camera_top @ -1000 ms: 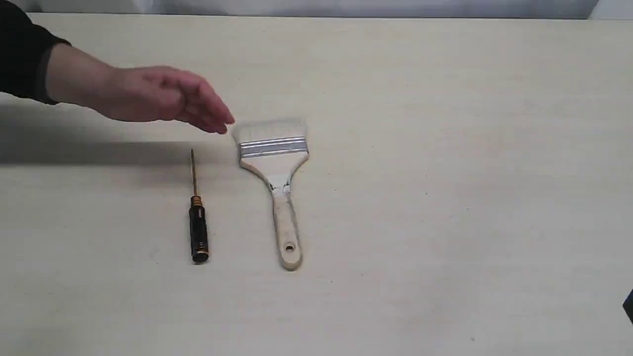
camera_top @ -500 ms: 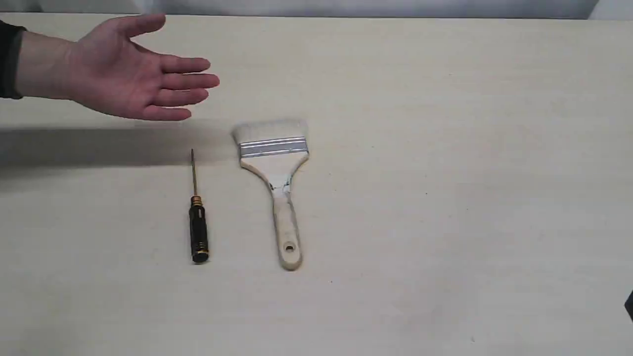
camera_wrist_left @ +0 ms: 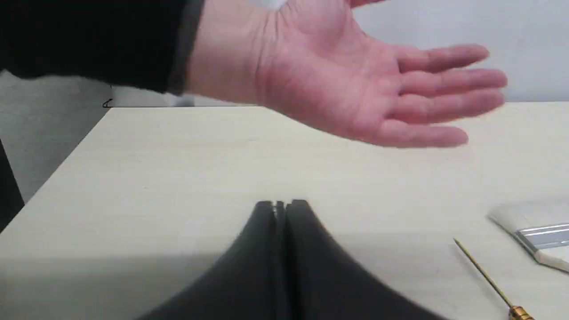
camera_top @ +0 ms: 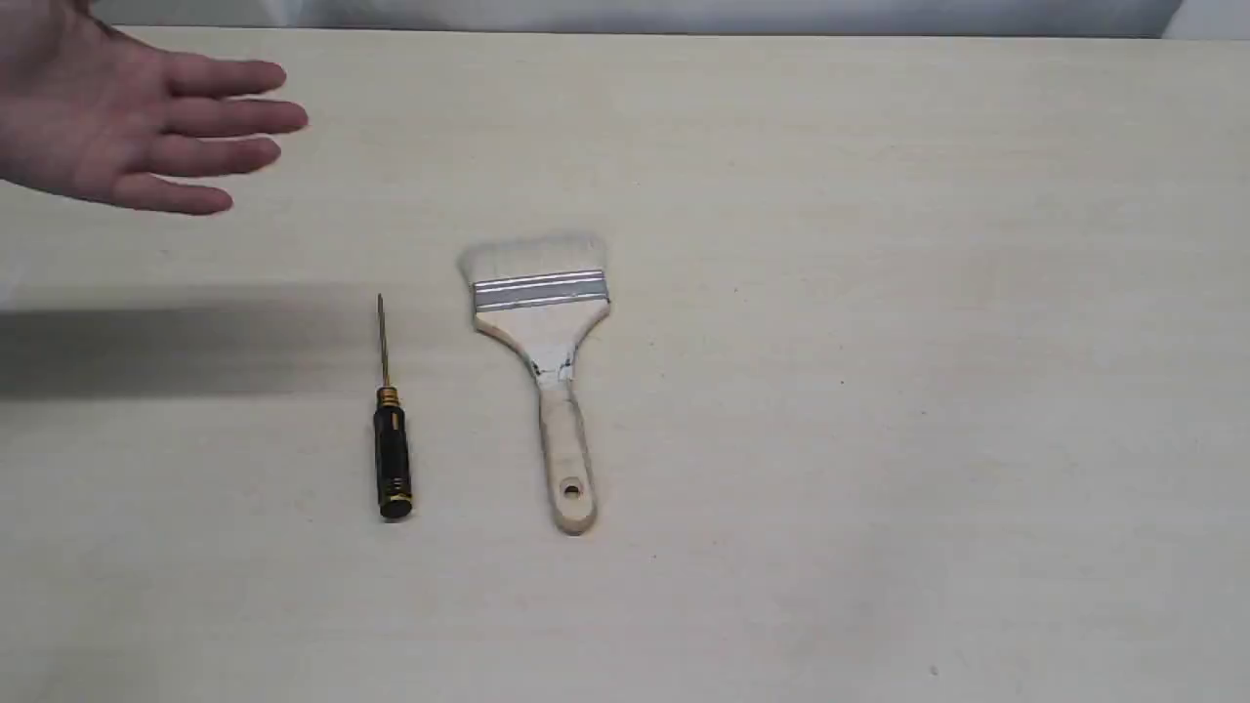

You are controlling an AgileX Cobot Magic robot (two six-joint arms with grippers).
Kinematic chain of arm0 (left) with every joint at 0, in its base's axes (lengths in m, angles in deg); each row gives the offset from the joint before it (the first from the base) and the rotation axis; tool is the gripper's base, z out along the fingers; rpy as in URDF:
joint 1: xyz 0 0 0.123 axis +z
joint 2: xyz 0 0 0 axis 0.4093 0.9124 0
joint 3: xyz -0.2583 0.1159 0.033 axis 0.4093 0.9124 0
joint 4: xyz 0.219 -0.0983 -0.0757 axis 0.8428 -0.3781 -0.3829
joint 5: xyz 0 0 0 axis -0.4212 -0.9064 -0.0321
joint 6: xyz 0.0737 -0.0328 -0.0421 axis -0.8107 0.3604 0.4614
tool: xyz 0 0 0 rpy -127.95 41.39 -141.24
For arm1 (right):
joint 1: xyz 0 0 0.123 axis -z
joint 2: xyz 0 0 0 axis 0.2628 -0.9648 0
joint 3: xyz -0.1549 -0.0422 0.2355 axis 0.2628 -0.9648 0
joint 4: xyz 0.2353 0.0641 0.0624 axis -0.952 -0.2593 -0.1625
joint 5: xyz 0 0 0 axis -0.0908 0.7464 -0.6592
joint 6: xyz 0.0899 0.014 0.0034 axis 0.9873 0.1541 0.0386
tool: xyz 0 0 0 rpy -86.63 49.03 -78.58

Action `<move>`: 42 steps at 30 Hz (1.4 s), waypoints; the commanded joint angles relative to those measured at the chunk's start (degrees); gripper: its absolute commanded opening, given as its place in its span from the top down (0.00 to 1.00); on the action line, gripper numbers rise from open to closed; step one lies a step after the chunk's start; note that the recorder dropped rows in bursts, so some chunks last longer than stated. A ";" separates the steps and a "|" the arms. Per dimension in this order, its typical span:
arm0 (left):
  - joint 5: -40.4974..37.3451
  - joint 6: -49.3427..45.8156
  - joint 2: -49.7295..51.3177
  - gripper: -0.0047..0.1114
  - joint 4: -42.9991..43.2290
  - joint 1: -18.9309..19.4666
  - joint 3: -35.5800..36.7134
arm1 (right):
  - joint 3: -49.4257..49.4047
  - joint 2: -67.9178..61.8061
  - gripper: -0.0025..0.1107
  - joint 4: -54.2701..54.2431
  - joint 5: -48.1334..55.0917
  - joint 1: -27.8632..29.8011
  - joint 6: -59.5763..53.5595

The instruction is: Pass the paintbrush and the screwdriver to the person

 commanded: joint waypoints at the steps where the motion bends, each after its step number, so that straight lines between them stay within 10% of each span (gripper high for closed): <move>1: 0.36 0.12 -0.14 0.96 -0.02 -0.47 0.12 | -0.13 0.30 0.94 -0.38 -11.41 0.05 0.68; 12: 0.36 0.12 -0.14 0.96 -0.02 -0.47 0.12 | -0.13 0.30 0.94 3.10 -39.61 0.05 53.36; 20: 0.24 0.12 -0.14 0.96 -0.25 -0.47 0.12 | 7.79 -2.65 0.94 66.59 -31.20 0.05 59.84; 30: 0.24 0.12 -0.14 0.96 -0.14 -0.47 0.12 | 22.93 -16.46 0.94 67.33 -37.30 0.17 61.91; 35: 0.24 0.12 -0.14 0.96 -0.14 -0.47 0.12 | 35.22 -28.21 0.94 68.65 -59.88 0.17 58.12; 42: 0.24 0.12 -0.14 0.96 -0.14 -0.47 0.12 | 48.14 -39.76 0.82 89.02 -37.56 0.06 63.27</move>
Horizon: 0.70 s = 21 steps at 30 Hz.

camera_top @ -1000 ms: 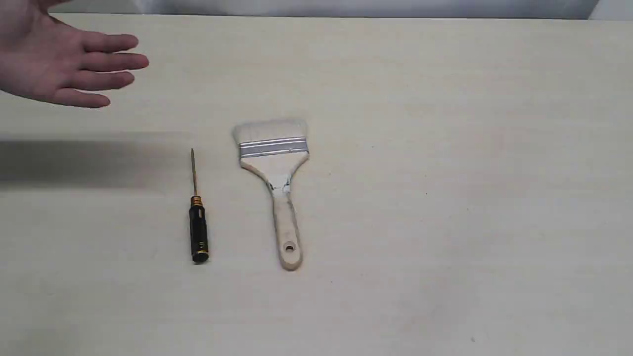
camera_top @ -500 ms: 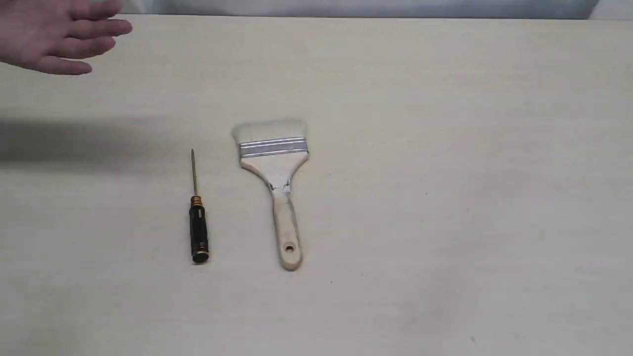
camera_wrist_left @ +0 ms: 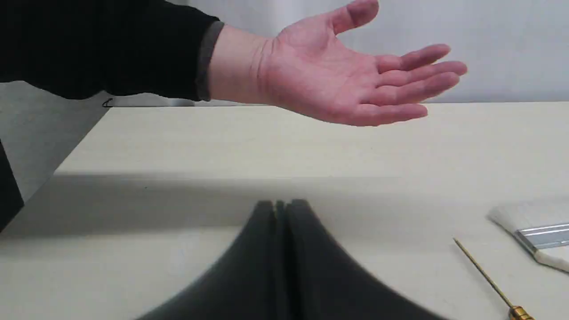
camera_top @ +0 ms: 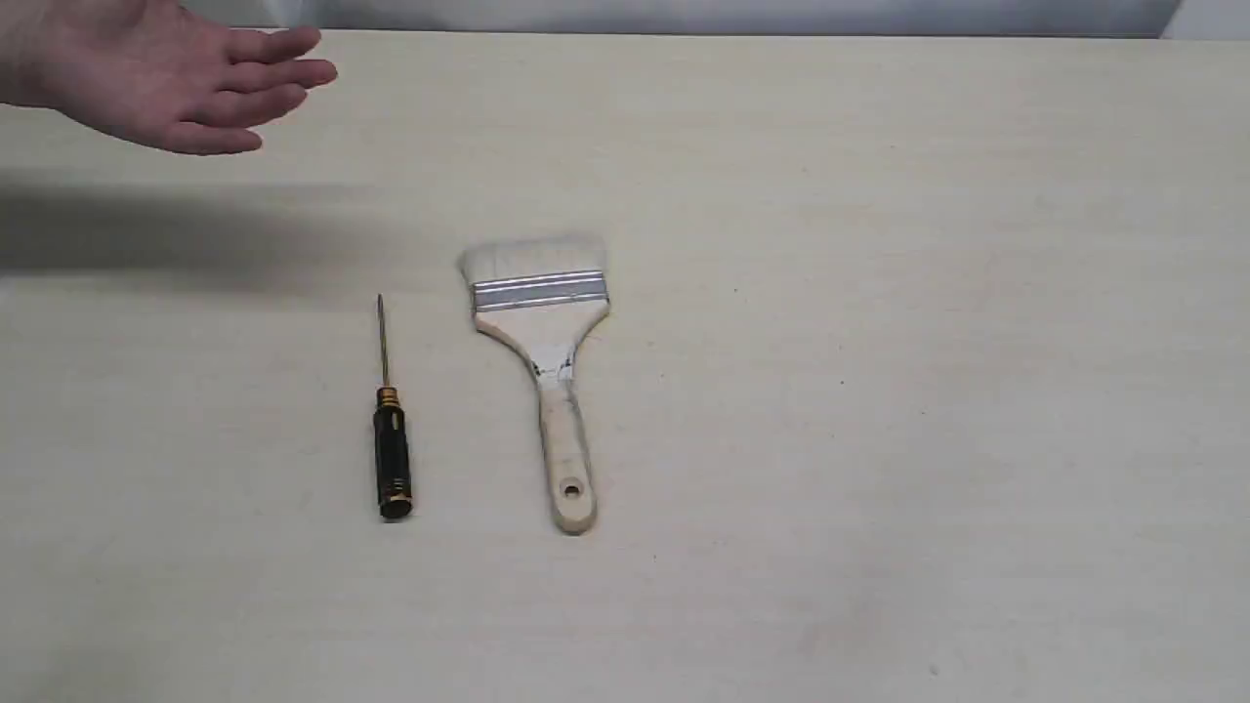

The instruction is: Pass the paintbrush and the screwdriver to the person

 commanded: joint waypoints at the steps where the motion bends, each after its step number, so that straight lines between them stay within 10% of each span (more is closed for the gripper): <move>1: 0.24 0.12 -0.14 0.96 -0.14 -0.47 0.12 | 3.42 -4.27 0.80 18.36 18.74 0.06 0.79; 7: 0.34 0.12 -0.14 0.96 -0.02 -0.47 0.12 | 0.69 -9.58 0.65 23.02 43.72 0.06 4.28; 17: 0.34 0.12 -0.14 0.96 -0.02 -0.47 0.12 | -5.48 -28.82 0.61 23.02 43.32 0.06 32.93; 21: 0.34 0.12 -0.14 0.96 -0.02 -0.47 0.12 | -4.45 -36.10 0.62 23.02 31.58 -1.48 27.95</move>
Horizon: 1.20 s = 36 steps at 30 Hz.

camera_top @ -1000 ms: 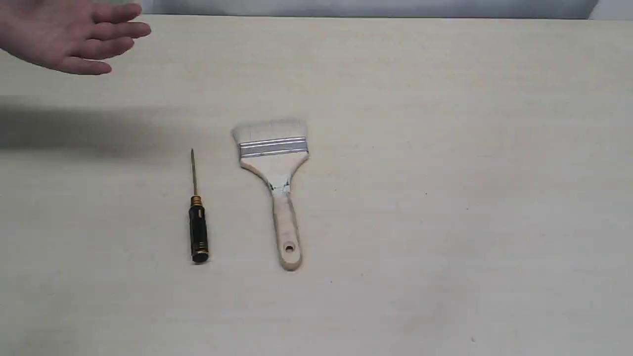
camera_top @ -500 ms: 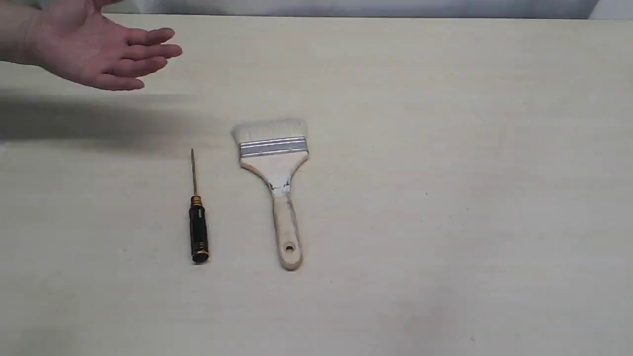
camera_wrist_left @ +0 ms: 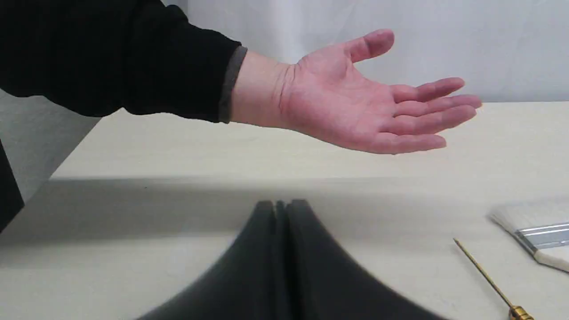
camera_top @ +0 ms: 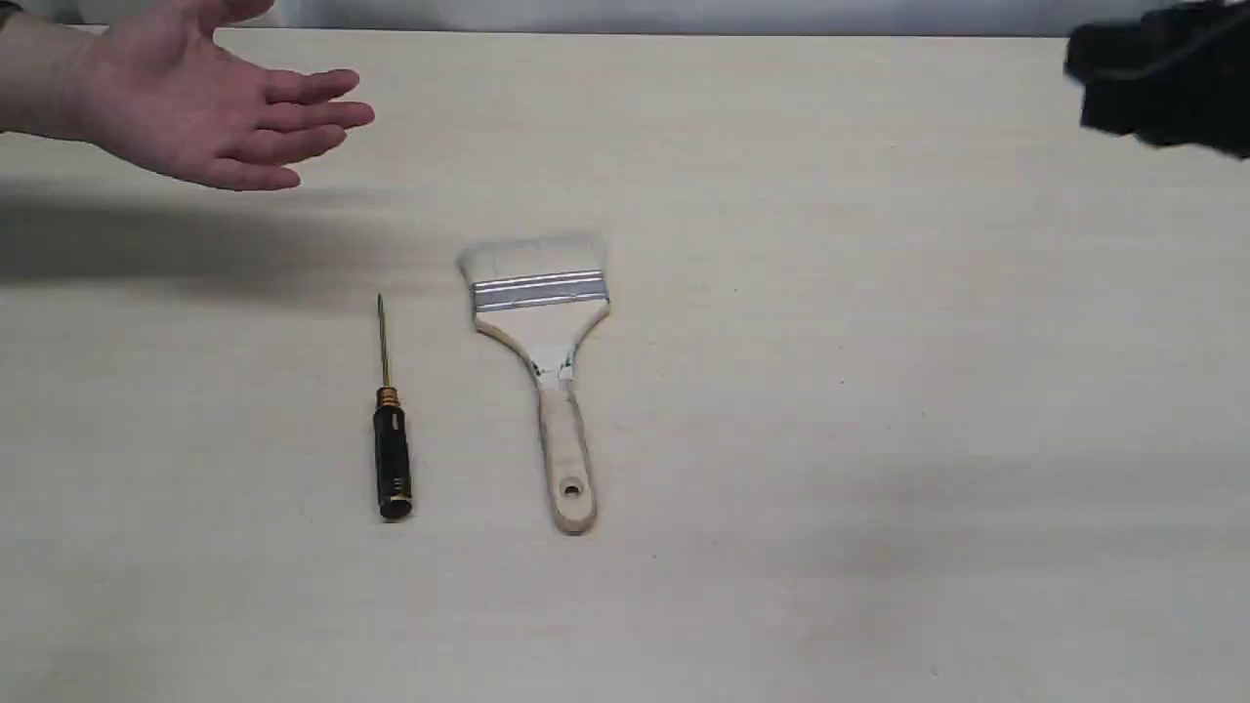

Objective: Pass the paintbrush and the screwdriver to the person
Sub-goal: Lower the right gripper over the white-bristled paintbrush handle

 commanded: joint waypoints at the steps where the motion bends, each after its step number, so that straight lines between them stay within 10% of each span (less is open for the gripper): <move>1: 0.34 0.12 -0.14 0.96 -0.02 -0.47 0.12 | 1.68 -4.89 0.62 0.20 -11.71 -3.37 -7.34; 7: 0.34 0.12 -0.14 0.96 -0.02 -0.47 0.12 | 2.58 -5.61 0.72 0.20 -6.16 -23.87 -37.24; 12: 0.34 0.12 -0.14 0.96 -0.02 -0.47 0.12 | 3.79 -6.72 0.72 -0.94 36.86 -48.27 -55.45; 17: 0.32 0.12 -0.14 0.96 -0.25 -0.47 0.12 | 11.69 -11.08 0.72 0.20 65.11 -62.23 -42.85; 22: 0.32 0.12 -0.14 0.96 -0.25 -0.47 0.12 | 25.15 -13.81 0.62 -10.79 58.16 -61.92 -23.60; 27: 0.32 0.12 -0.14 0.96 -0.25 -0.47 0.12 | 35.36 -19.41 0.41 -42.28 56.62 -56.81 -38.01; 36: 0.32 0.12 -0.14 0.96 -0.25 -0.47 0.12 | 39.87 -35.13 0.44 -76.62 60.39 -51.83 -63.21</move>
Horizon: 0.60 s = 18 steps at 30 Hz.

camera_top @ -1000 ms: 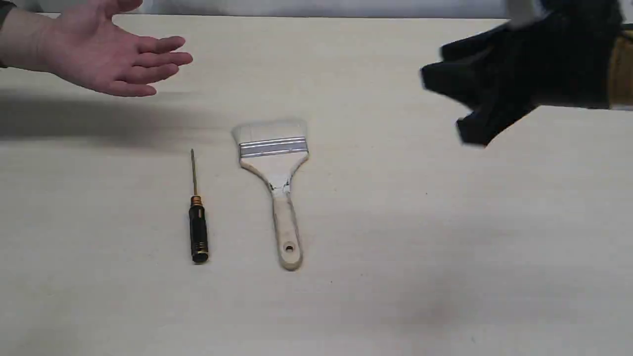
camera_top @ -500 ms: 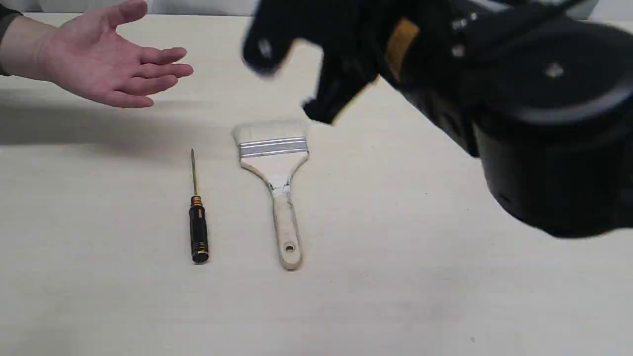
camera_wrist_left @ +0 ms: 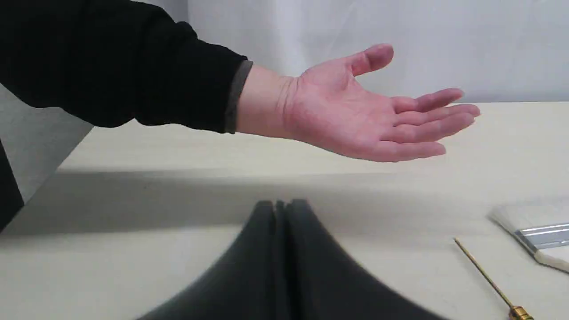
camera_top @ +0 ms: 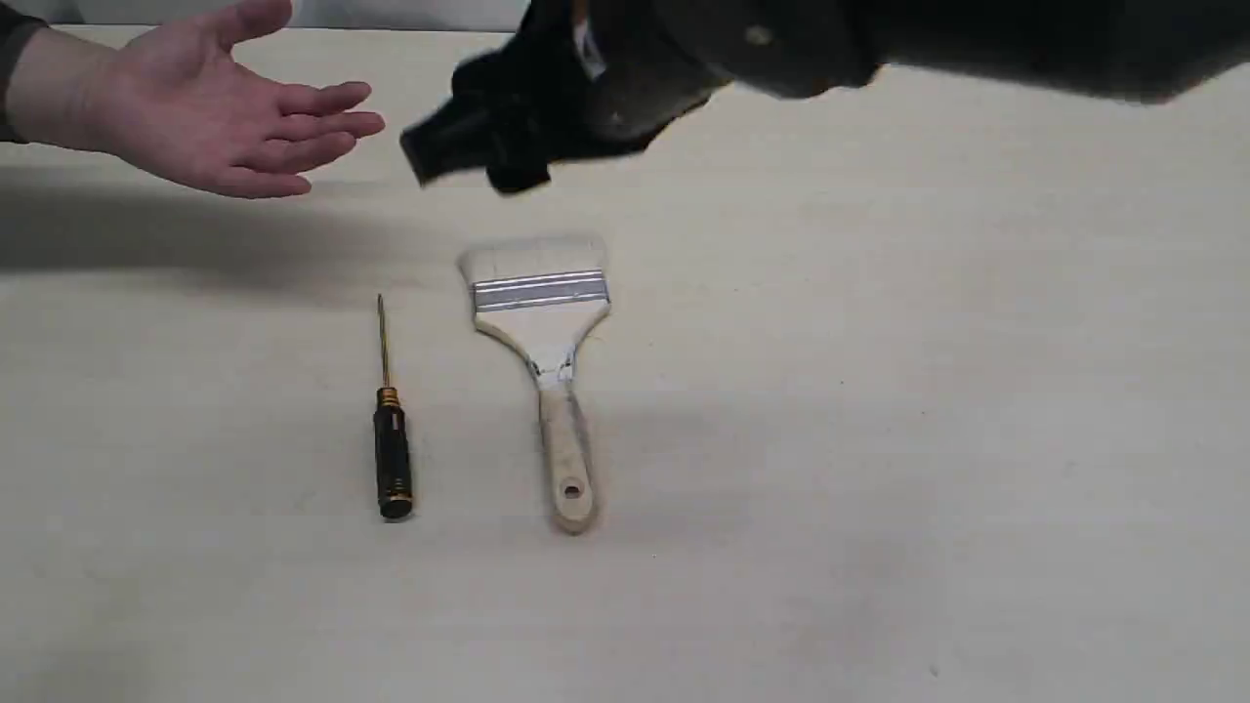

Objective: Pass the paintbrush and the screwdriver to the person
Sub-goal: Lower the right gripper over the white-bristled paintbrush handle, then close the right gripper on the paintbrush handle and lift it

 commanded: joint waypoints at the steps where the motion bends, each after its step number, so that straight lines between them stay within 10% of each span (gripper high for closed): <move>1: 0.32 0.12 -0.14 0.96 -0.25 -0.47 0.12 | 0.35 -6.03 0.44 -5.16 0.27 0.76 -4.60; 18: 0.36 0.12 -0.14 0.96 -0.04 -0.47 0.12 | 0.35 -24.93 0.49 -10.06 -2.30 0.76 -4.80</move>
